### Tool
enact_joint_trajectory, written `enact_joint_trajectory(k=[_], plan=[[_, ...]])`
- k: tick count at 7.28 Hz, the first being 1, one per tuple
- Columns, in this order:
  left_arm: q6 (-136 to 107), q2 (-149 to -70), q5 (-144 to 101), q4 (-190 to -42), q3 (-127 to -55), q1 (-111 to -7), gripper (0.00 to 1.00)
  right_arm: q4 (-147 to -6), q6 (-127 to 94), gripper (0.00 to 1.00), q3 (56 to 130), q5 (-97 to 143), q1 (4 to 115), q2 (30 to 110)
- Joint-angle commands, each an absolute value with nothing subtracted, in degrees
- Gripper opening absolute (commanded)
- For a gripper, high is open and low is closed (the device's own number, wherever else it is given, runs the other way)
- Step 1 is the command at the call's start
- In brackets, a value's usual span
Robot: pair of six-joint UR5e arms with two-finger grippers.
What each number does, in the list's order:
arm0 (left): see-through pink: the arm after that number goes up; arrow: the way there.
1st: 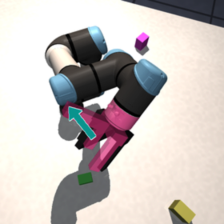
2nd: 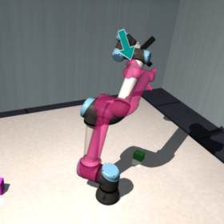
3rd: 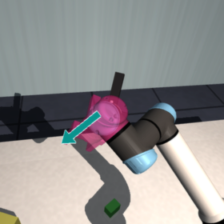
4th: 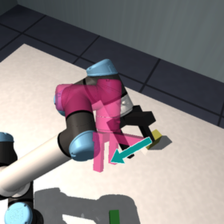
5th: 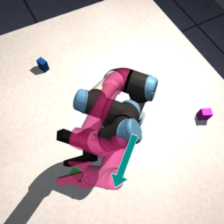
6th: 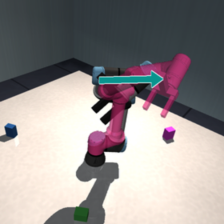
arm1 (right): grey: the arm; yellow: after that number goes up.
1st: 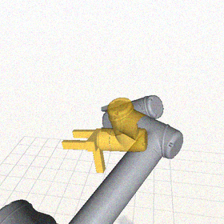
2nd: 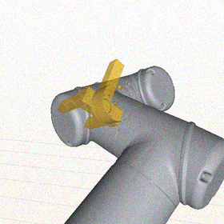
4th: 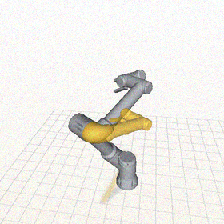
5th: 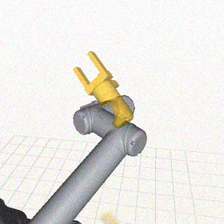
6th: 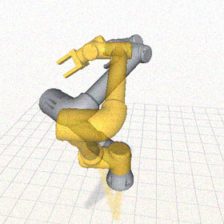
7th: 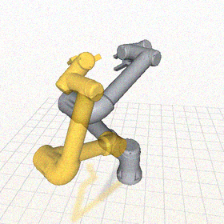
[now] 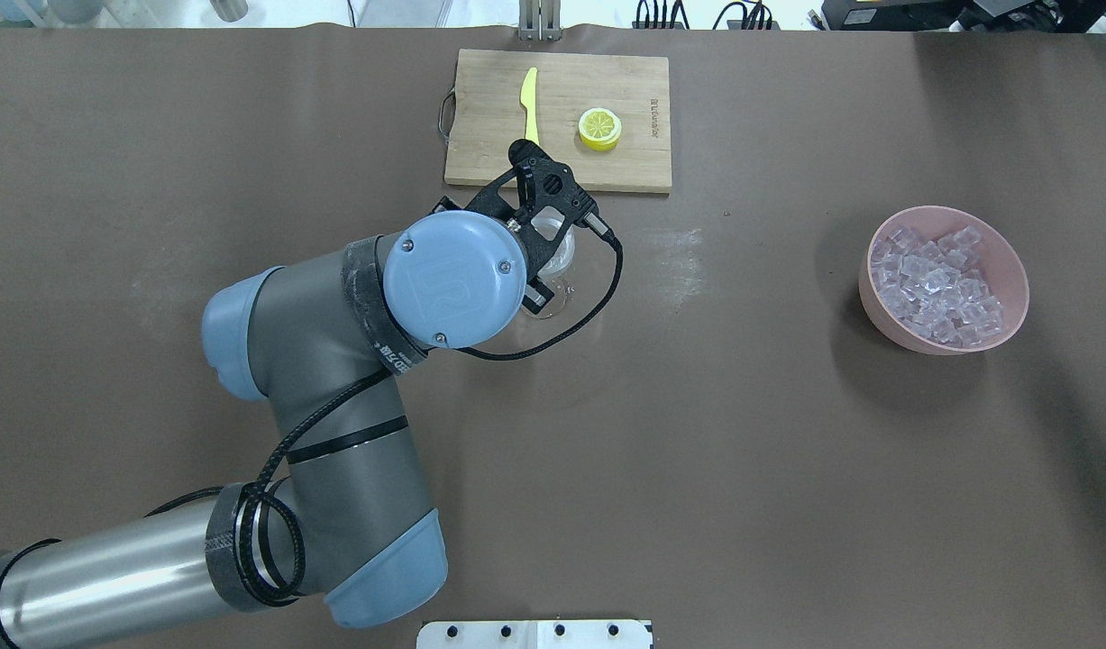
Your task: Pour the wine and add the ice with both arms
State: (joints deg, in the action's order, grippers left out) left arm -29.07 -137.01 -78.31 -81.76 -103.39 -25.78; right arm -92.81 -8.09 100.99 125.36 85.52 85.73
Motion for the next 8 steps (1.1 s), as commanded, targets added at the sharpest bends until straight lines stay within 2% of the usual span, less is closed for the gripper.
enact_joint_trajectory(k=[1,8], plan=[[-28.13,-137.81,-78.4,-78.76,-103.1,-26.1,0.0,-92.81,-8.09,1.0,101.07,125.51,85.52,86.04],[-28.21,-143.08,-81.03,-74.27,-96.86,-27.95,0.0,-92.81,-8.09,1.0,101.16,125.51,85.52,86.13]])
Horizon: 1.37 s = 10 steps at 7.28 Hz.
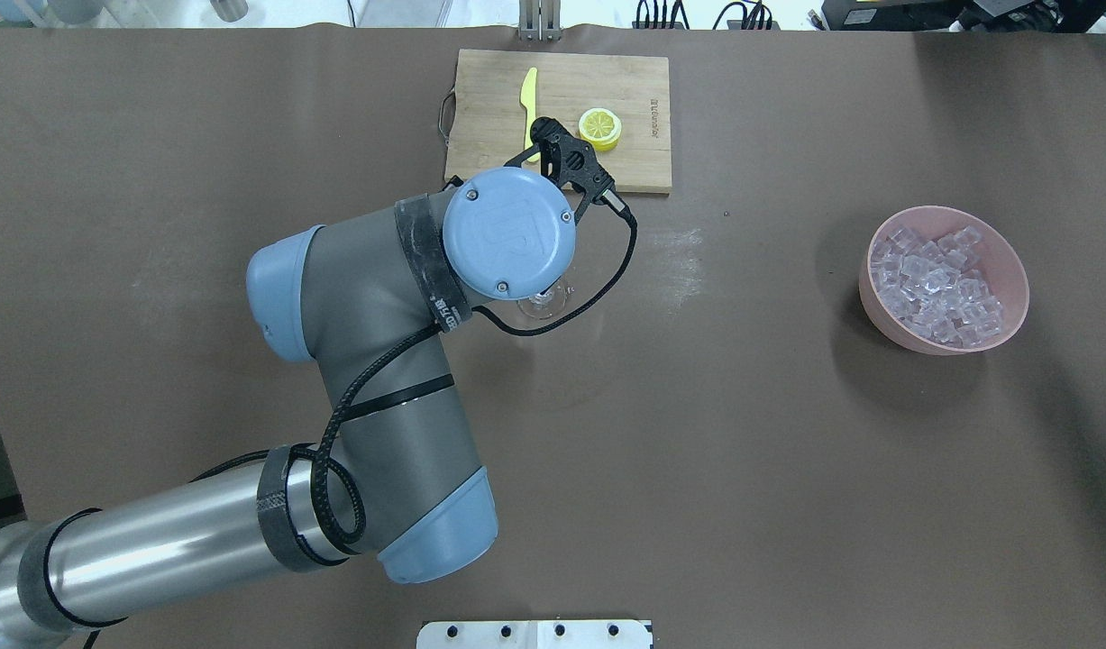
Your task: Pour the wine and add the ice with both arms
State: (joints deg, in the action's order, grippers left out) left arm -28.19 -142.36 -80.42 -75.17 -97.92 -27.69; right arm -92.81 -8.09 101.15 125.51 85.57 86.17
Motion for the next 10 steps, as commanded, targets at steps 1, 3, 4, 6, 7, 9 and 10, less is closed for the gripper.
enact_joint_trajectory(k=[1,3,4,6,7,9,10], plan=[[-28.13,-143.17,-81.04,-73.05,-96.77,-27.95,0.0,-92.81,-8.09,1.0,101.16,125.51,85.52,86.13],[-28.12,-143.26,-81.3,-72.34,-96.86,-27.95,0.0,-92.81,-8.87,1.0,101.25,125.51,85.52,86.13],[-27.6,-143.7,-81.3,-71.46,-96.94,-27.95,0.0,-92.81,-8.96,1.0,101.34,125.51,85.52,86.13],[-26.98,-144.14,-81.82,-70.49,-96.94,-27.95,0.0,-92.81,-8.96,1.0,101.25,125.59,85.52,86.13],[-26.9,-144.23,-81.74,-69.97,-96.86,-27.86,0.0,-92.81,-8.96,1.0,101.16,125.51,85.52,86.13],[-25.23,-145.54,-81.74,-66.72,-96.68,-27.86,0.0,-92.81,-9.05,1.0,101.16,125.6,85.52,86.13],[-25.14,-145.72,-81.65,-66.27,-96.51,-27.86,0.0,-92.81,-9.05,1.0,101.16,125.68,85.52,86.13]])
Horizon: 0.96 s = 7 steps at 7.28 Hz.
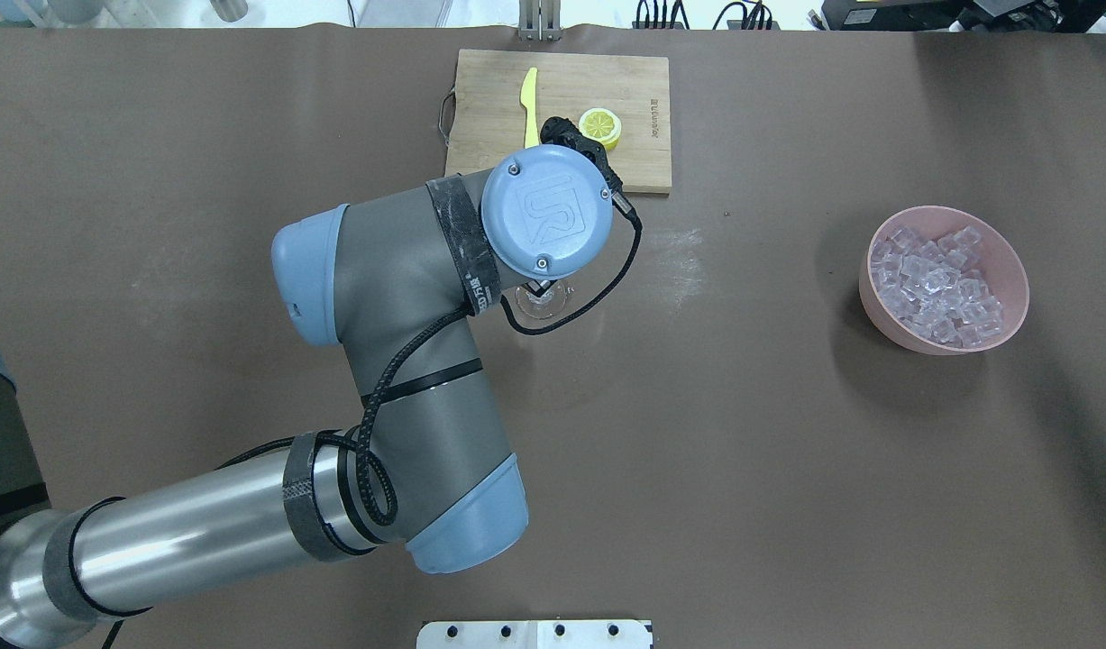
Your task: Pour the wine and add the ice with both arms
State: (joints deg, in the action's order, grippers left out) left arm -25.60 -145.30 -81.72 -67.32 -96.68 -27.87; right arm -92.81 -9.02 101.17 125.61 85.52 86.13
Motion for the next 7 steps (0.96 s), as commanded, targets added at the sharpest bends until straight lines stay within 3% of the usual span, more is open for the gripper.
enact_joint_trajectory(k=[1,7], plan=[[-25.14,-146.94,-81.48,-64.96,-95.11,-27.77,0.0,-92.81,-8.97,1.0,101.08,125.68,85.52,86.13],[-23.65,-148.88,-79.9,-61.97,-93.08,-27.69,0.0,-92.81,-9.05,1.0,101.07,125.68,85.52,86.13]])
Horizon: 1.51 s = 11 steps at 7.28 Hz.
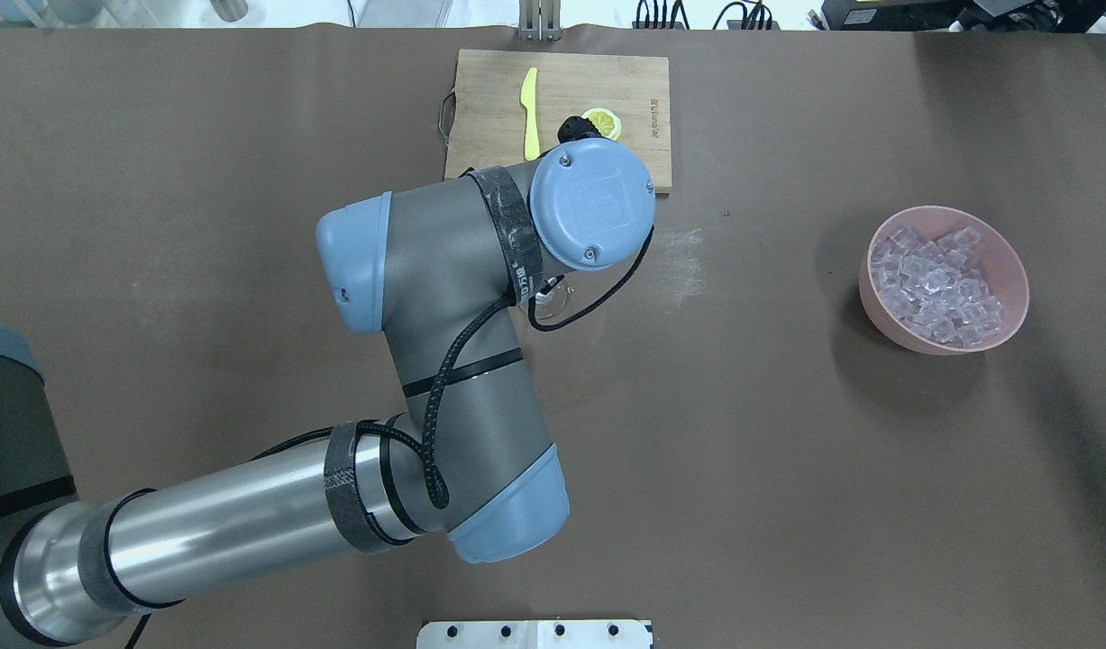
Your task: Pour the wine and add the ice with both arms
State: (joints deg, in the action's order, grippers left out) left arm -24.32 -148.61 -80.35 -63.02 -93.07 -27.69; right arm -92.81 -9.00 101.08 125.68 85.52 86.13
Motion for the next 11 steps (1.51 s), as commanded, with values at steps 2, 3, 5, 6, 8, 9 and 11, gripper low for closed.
enact_joint_trajectory(k=[2,3,5,6,8,9,11], plan=[[-22.6,-149.59,-78.93,-60.22,-92.99,-27.6,0.0,-92.81,-9.05,1.0,101.07,125.68,85.52,86.13],[-22.33,-149.76,-78.23,-59.6,-92.99,-27.6,0.0,-92.81,-9.05,1.0,101.07,125.68,85.52,86.13],[-19.87,-150.29,-77.09,-57.66,-92.99,-27.6,0.0,-92.81,-9.05,1.0,101.07,125.68,85.52,86.13],[-19.86,-150.99,-76.65,-57.57,-92.21,-27.6,0.0,-92.81,-9.05,1.0,100.99,125.68,85.52,86.13],[-19.86,-153.36,-76.55,-56.7,-89.66,-27.51,0.0,-92.81,-8.97,1.0,100.9,125.68,85.52,86.13],[-19.86,-153.37,-76.55,-56.69,-89.39,-27.51,0.0,-92.81,-9.05,1.0,100.99,125.68,85.52,86.13],[-19.86,-153.54,-76.55,-56.69,-88.86,-27.42,0.0,-92.81,-9.05,1.0,101.07,125.68,85.52,86.22]])
